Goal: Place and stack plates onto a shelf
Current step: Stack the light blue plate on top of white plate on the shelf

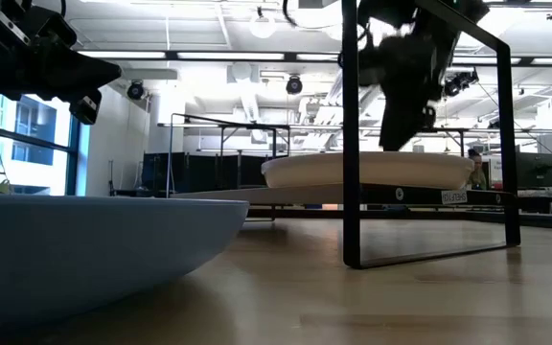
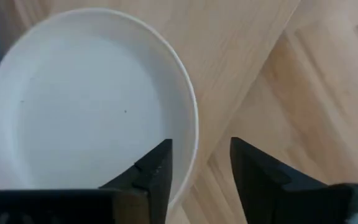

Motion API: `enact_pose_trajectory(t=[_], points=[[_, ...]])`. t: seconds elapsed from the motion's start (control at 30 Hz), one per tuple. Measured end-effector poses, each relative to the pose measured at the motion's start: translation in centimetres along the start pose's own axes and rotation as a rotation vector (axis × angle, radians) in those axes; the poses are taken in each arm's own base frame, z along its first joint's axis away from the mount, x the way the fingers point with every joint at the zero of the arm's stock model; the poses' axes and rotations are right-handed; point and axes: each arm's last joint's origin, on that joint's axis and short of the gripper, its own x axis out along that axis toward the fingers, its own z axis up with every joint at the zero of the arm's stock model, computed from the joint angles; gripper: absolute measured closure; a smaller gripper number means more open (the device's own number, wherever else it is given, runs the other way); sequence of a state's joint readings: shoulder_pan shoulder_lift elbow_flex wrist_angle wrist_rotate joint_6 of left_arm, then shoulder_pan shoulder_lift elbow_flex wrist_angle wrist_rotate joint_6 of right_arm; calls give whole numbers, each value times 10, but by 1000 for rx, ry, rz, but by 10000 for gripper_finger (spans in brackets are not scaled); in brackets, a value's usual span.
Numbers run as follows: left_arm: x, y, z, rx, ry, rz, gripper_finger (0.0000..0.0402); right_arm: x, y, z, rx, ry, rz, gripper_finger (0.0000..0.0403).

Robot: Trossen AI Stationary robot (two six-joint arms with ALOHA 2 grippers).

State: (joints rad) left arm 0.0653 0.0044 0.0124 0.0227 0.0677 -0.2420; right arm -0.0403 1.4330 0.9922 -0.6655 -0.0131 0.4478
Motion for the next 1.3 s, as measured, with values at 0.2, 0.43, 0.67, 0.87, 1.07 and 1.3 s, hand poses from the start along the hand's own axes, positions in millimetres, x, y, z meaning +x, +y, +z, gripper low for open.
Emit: enact_pose_trajectory(t=[0.2, 0.43, 0.67, 0.87, 1.07, 1.3], points=[[0, 0, 0, 0, 0, 0, 402, -38, -4, -5, 41, -169, -82, 245], [0, 0, 0, 0, 0, 0, 401, -52, -10, -40, 124, -281, -36, 244], [0, 0, 0, 0, 0, 0, 402, -40, -18, -64, 236, -512, 117, 244], [0, 0, 0, 0, 0, 0, 401, -40, -25, -52, 187, -753, 147, 244], [0, 0, 0, 0, 0, 0, 402, -62, -23, -34, 24, -878, 89, 244], [0, 0, 0, 0, 0, 0, 402, -85, -19, -25, -18, -915, 119, 244]])
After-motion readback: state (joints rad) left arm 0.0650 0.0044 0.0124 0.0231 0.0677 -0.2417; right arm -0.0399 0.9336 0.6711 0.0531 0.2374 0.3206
